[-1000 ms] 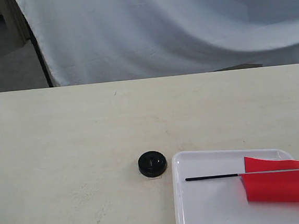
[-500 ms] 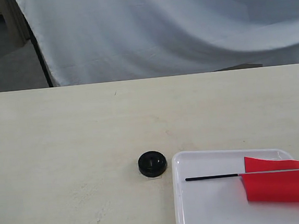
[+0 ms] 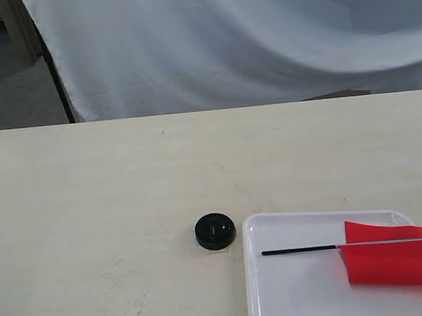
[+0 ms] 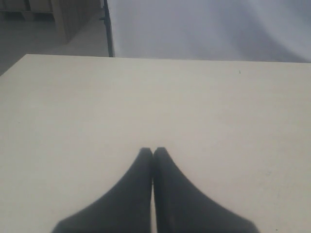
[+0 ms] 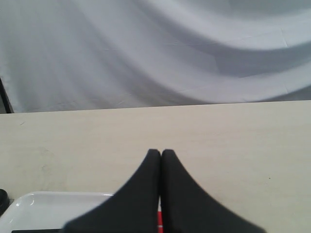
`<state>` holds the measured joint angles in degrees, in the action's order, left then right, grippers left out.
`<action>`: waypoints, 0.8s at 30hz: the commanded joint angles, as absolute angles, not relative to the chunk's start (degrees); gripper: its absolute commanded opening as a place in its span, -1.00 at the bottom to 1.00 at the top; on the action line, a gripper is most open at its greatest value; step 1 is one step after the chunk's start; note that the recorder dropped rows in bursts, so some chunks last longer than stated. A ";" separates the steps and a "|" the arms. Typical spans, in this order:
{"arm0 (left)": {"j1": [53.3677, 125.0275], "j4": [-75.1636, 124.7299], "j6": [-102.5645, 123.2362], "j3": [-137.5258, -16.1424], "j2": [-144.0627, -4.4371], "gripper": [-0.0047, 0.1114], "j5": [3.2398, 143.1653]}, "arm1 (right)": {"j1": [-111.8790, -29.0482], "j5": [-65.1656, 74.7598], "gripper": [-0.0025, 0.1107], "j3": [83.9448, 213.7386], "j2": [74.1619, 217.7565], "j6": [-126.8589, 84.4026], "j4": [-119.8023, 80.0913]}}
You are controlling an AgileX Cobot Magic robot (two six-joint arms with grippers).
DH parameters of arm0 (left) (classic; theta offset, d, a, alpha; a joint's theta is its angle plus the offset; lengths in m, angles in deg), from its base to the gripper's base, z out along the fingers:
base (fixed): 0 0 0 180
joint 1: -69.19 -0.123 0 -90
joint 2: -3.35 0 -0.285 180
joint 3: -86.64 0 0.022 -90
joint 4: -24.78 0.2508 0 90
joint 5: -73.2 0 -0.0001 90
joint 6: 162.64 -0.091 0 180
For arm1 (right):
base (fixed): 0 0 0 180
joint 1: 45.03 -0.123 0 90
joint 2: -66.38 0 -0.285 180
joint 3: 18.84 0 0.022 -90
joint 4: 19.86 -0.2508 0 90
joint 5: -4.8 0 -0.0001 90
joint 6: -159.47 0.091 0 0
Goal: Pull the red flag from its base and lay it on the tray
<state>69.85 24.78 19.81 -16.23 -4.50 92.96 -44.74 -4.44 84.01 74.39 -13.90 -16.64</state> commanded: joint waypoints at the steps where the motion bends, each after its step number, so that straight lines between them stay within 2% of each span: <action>1: 70.20 24.78 19.74 -16.14 -4.44 -0.92 92.79 | -44.83 -4.61 -0.95 83.94 74.16 -14.22 -16.82; 24: 70.20 24.78 19.74 -16.14 -4.44 -0.92 92.79 | -44.83 -4.61 -0.95 83.94 74.16 -13.48 -16.82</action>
